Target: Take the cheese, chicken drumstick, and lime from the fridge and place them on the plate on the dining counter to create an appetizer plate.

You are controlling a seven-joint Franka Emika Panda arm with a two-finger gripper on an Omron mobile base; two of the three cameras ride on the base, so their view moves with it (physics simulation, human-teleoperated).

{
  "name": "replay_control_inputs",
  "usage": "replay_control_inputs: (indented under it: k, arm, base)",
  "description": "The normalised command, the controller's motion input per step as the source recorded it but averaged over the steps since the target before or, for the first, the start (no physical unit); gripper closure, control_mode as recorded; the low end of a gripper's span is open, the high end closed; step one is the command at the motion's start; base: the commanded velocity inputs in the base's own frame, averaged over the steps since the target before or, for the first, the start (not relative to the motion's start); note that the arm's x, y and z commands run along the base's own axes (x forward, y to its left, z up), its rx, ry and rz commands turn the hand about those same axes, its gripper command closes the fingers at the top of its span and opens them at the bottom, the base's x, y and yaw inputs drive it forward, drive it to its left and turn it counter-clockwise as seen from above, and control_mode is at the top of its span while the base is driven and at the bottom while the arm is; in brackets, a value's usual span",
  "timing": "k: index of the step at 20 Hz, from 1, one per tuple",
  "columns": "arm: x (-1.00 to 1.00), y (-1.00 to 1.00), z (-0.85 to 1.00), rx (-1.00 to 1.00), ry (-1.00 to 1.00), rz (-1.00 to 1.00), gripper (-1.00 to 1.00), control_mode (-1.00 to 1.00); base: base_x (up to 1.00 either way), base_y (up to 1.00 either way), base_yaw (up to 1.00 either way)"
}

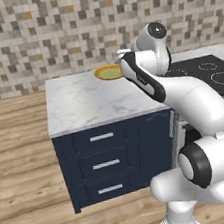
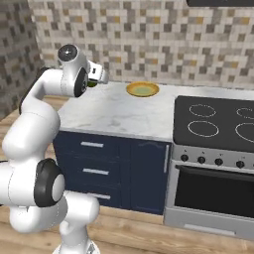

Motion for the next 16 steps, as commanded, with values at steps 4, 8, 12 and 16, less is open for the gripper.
replay_control_inputs:
  k: [4, 8, 12, 16]
  arm:
    - [0.00, 0.00, 0.00, 0.00, 0.00, 0.00, 1.00, 1.00]
    - [0.00, 0.00, 0.00, 0.00, 0.00, 0.00, 1.00, 1.00]
    - [0.00, 0.00, 0.00, 0.00, 0.00, 0.00, 1.00, 1.00]
    - [0.00, 0.00, 0.00, 0.00, 0.00, 0.00, 1.00, 1.00]
  base:
    - [0.48, 1.00, -0.06]
    - [0.49, 1.00, -0.13]
    - [0.24, 1.00, -0.28]
    - [0.07, 1.00, -0.26]
